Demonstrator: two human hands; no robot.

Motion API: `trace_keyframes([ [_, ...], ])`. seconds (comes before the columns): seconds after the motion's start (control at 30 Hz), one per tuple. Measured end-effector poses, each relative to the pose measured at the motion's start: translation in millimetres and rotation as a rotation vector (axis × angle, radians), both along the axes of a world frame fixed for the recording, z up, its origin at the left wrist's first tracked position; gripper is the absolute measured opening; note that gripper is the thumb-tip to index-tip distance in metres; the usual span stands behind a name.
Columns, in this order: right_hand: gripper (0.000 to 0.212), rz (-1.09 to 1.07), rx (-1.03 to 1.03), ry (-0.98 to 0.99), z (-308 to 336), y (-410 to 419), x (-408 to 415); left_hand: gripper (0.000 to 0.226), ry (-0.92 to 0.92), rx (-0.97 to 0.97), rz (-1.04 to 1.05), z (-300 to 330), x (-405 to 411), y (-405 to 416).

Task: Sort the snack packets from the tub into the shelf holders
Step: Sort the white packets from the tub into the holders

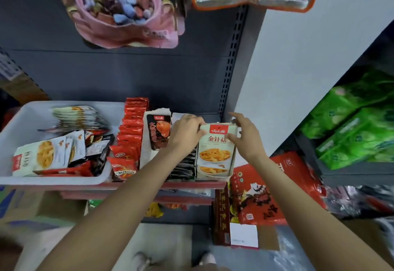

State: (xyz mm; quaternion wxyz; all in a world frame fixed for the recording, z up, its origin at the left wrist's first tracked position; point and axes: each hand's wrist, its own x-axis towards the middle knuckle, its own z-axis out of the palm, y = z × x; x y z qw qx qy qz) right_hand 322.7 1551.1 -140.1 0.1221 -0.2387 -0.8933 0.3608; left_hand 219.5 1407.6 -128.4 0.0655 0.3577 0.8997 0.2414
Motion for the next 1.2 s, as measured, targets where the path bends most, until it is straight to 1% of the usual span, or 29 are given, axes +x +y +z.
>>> trace_keyframes([
  [0.07, 0.047, 0.012, 0.083, -0.052, -0.4, 0.9, -3.6, 0.021, 0.111, -0.055, 0.007, -6.3, 2.6, 1.5],
  [0.2, 0.036, 0.045, 0.173, -0.104, 0.2, -0.5, -6.2, 0.023, 0.216, -0.129, -0.043, -13.0, 12.0, 5.8],
  [0.3, 0.033, 0.078, 0.279, -0.122, 1.6, -2.3, -7.1, 0.028, 0.308, -0.158, -0.040, -15.8, 16.0, 8.8],
  [0.37, 0.035, 0.088, 0.341, -0.137, 1.2, -3.9, -6.4, 0.031, 0.301, -0.151, -0.035, -15.9, 15.2, 8.0],
  [0.47, 0.039, 0.082, 0.397, -0.115, 1.7, -12.6, -6.3, 0.034, 0.265, -0.095, -0.020, -10.5, 11.3, -0.6],
  [0.57, 0.041, 0.172, 0.420, -0.030, 9.0, -33.0, -15.5, 0.039, 0.277, 0.026, 0.028, -1.3, 8.1, -22.4],
  [0.6, 0.042, 0.206, 0.403, -0.011, 11.9, -41.8, -22.0, 0.038, 0.292, 0.074, 0.047, 2.1, 6.3, -32.3],
  [0.67, 0.041, 0.249, 0.292, 0.017, 18.1, -62.8, -38.9, 0.034, 0.308, 0.143, 0.093, 9.2, -1.5, -55.2],
  [0.77, 0.038, 0.292, 0.091, 0.069, 24.8, -105.1, -71.5, 0.024, 0.238, 0.180, 0.199, 12.2, -25.9, -98.2],
  [0.83, 0.038, 0.341, 0.054, 0.079, 24.6, -138.3, -94.7, 0.021, 0.128, 0.237, 0.292, 10.3, -47.2, -132.8],
  [0.93, 0.046, 0.423, 0.053, 0.022, 21.1, -193.6, -128.8, 0.022, -0.019, 0.283, 0.485, 7.4, -78.5, -191.2],
  [1.03, 0.052, 0.519, 0.036, -0.056, 14.4, -251.6, -162.2, 0.026, -0.109, 0.192, 0.681, -3.3, -114.6, -254.1],
  [1.13, 0.060, 0.628, 0.045, -0.178, -0.5, -304.1, -193.7, 0.032, -0.183, 0.006, 0.717, -30.1, -157.5, -314.1],
  [1.17, 0.065, 0.664, 0.046, -0.224, -5.7, -318.0, -203.4, 0.037, -0.211, -0.036, 0.723, -39.0, -170.2, -330.7],
  [1.2, 0.070, 0.697, 0.052, -0.276, -11.5, -329.9, -212.1, 0.046, -0.242, -0.075, 0.742, -46.3, -180.8, -345.5],
])
